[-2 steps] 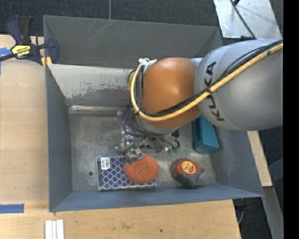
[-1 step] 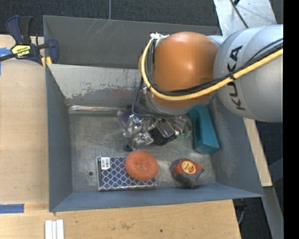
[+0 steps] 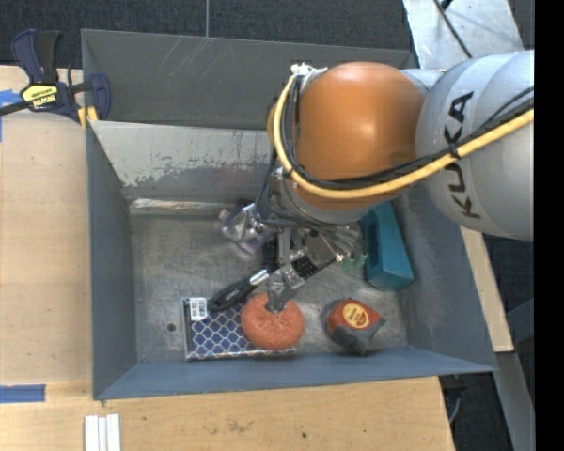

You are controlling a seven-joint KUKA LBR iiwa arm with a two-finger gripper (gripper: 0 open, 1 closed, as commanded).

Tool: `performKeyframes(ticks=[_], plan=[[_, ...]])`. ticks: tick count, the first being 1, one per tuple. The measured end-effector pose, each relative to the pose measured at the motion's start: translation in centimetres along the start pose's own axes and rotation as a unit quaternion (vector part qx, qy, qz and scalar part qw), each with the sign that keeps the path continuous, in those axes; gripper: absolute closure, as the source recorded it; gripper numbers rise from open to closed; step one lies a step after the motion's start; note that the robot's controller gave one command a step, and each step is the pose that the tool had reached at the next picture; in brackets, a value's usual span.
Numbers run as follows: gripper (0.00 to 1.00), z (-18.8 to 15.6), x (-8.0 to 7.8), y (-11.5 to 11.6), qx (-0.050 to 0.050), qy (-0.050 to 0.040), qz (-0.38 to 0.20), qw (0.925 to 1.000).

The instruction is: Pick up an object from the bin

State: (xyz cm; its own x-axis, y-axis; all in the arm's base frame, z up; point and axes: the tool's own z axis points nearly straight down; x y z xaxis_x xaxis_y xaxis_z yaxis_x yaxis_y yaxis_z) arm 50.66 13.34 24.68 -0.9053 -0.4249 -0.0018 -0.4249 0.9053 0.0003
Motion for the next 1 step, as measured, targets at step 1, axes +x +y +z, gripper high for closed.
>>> performKeyframes(ticks=[1], plan=[[0.0,-0.07,-0.03,-0.01,0.0,-0.0008,0.0,1.0]])
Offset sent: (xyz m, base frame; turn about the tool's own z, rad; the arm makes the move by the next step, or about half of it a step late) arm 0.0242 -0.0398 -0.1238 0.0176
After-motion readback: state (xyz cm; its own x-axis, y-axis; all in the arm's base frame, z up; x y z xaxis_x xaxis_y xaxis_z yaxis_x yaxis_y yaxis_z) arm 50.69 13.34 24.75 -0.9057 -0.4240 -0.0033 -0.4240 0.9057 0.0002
